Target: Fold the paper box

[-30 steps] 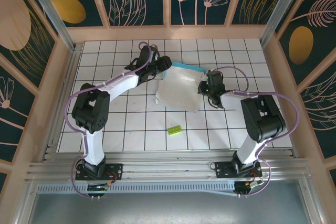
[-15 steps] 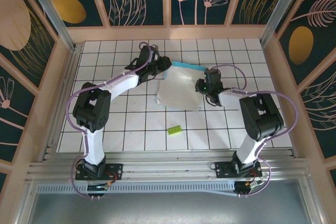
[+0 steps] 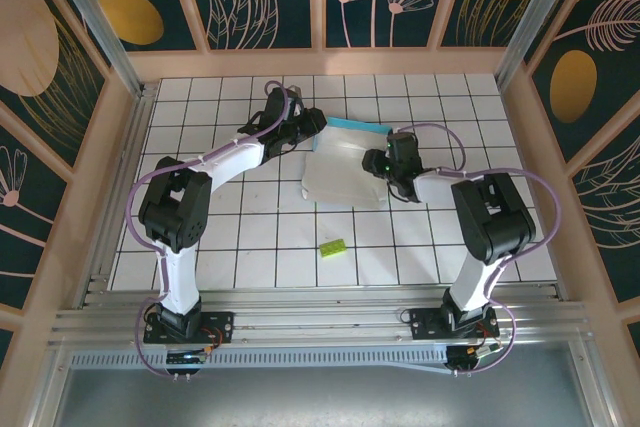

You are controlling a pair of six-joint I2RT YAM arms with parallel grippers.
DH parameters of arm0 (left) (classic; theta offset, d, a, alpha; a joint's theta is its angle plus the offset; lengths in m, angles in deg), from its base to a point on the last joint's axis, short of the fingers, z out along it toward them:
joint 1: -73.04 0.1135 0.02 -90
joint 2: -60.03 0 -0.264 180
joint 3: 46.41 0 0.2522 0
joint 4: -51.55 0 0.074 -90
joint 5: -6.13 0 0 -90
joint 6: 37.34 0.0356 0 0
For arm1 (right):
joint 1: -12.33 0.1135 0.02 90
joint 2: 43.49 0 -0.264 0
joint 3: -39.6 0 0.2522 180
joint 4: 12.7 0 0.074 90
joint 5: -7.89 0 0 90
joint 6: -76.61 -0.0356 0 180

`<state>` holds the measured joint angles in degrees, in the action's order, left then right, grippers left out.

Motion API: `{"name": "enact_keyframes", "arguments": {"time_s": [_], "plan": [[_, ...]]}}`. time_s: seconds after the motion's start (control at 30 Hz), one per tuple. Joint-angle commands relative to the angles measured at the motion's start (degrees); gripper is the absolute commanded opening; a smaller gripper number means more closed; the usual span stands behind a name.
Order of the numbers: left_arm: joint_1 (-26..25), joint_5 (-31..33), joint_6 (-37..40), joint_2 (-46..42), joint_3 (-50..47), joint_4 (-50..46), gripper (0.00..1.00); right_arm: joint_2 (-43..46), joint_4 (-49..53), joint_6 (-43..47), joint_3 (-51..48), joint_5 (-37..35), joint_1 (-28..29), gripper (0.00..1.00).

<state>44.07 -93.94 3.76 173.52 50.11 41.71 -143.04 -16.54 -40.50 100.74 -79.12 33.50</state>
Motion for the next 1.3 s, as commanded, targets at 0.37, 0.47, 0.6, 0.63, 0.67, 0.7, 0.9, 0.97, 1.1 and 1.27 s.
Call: {"name": "enact_keyframes", "arguments": {"time_s": [0.37, 0.47, 0.6, 0.63, 0.67, 0.7, 0.9, 0.97, 1.1, 1.27], "plan": [[0.23, -0.34, 0.05, 0.39, -0.14, 0.56, 0.33, 24.92, -1.98, 18.27, -10.17, 13.90, -7.62, 0.82], [0.23, -0.65, 0.17, 0.52, -0.25, 0.56, 0.33, 25.78, -2.86, 25.59, -9.90, 12.33, -12.97, 0.78], [0.23, -1.44, 0.43, 0.26, -0.54, 0.89, 0.33, 19.51, -4.35, 39.96, -8.06, 16.06, -17.95, 0.73], [0.28, -1.40, 0.56, 0.25, -0.54, 0.83, 0.33, 17.78, -4.01, 41.99, -7.16, 16.15, -18.35, 0.73], [0.23, -1.32, 0.68, 0.16, -0.65, 0.82, 0.33, 15.72, -3.03, 44.67, -5.81, 17.83, -18.83, 0.73], [0.23, -1.36, 0.90, 0.17, -0.41, 0.67, 0.33, 13.65, -2.12, 47.06, -4.49, 19.33, -19.08, 0.73], [0.23, -1.88, 1.32, 0.47, 0.02, 0.56, 0.33, 3.15, 5.82, 58.26, 3.17, 26.79, -19.87, 0.71], [0.23, -1.96, 1.41, 0.51, 0.16, 0.60, 0.33, 0.79, 7.83, 59.46, 5.22, 27.03, -19.89, 0.69], [0.23, -2.02, 1.73, 0.91, 0.77, 0.13, 0.33, -0.69, 8.51, 60.24, 6.69, 29.60, -19.76, 0.66], [0.23, -2.50, 1.44, 1.19, 0.93, 0.38, 0.33, -0.19, 8.79, 62.50, 6.67, 30.45, -19.69, 0.61]]}}
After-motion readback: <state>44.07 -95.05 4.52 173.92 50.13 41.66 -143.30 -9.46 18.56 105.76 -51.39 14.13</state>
